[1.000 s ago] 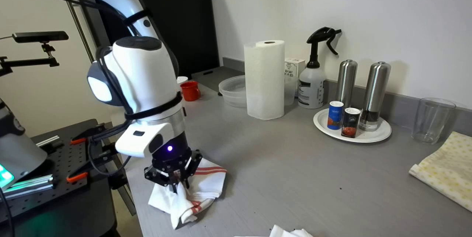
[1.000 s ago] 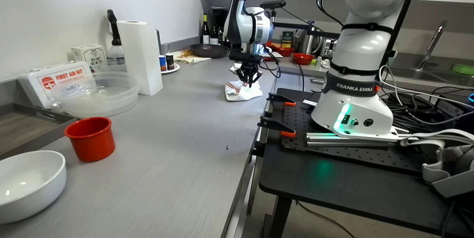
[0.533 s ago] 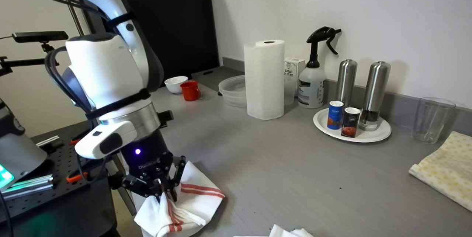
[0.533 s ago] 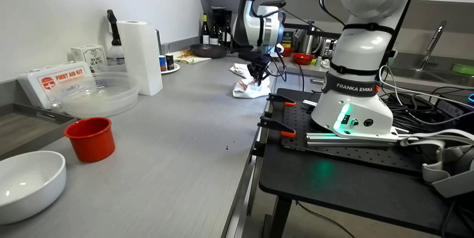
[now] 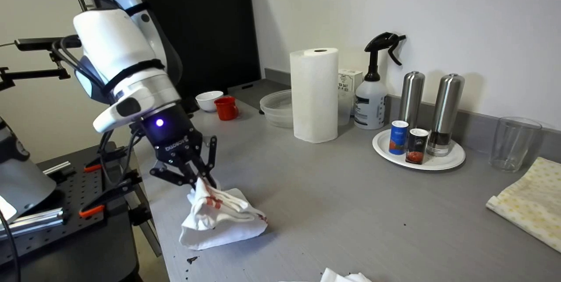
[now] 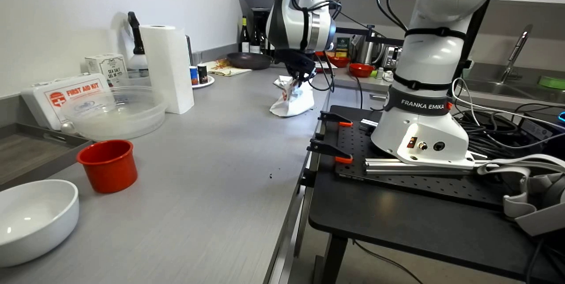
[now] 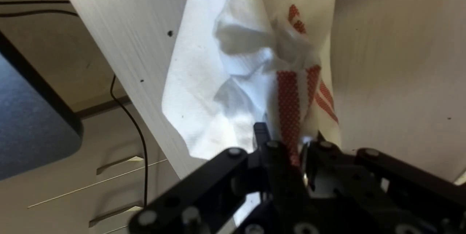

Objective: Use one white and red towel to wipe the left side of the table.

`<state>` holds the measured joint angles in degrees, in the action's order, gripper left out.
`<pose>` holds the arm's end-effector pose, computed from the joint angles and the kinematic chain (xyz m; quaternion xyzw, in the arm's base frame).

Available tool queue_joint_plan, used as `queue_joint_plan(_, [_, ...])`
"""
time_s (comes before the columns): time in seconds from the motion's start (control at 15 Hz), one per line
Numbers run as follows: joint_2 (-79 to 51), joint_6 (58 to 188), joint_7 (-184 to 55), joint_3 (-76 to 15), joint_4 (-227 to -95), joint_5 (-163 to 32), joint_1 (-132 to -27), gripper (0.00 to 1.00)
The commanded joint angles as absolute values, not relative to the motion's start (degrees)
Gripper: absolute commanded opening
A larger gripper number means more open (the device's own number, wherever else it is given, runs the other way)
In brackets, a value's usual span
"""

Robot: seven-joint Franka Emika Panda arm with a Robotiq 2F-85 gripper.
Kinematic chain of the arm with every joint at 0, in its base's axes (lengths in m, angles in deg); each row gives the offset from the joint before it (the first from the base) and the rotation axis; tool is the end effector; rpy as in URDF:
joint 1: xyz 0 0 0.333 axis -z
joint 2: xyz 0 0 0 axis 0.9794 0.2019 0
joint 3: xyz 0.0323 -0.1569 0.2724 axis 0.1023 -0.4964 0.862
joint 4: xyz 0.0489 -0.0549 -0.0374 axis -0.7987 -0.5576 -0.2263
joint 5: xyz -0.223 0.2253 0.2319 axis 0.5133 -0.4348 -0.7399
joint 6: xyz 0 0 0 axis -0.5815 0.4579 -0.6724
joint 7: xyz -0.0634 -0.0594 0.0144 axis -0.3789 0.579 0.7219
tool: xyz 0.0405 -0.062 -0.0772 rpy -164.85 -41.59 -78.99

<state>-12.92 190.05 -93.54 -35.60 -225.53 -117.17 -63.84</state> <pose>0.3089 -0.2388 0.1807 0.5889 -0.7733 0.2277 0.0575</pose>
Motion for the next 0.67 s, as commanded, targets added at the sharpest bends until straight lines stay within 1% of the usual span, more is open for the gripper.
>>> queue_joint_plan(0.0, [-19.33, 197.05, -90.75, -35.7, -229.09, -123.18, -70.44, 0.03])
queue_joint_plan(0.2, [-22.43, 193.21, -85.36, -36.14, -225.62, -127.9, -72.0, 0.03])
queue_joint_plan(0.27, [-25.5, 192.17, -85.97, -36.29, -227.27, -126.2, -71.29, 0.03])
queue_joint_plan(0.6, [-32.7, 184.55, -81.4, -40.03, -223.97, -125.27, -67.62, 0.03])
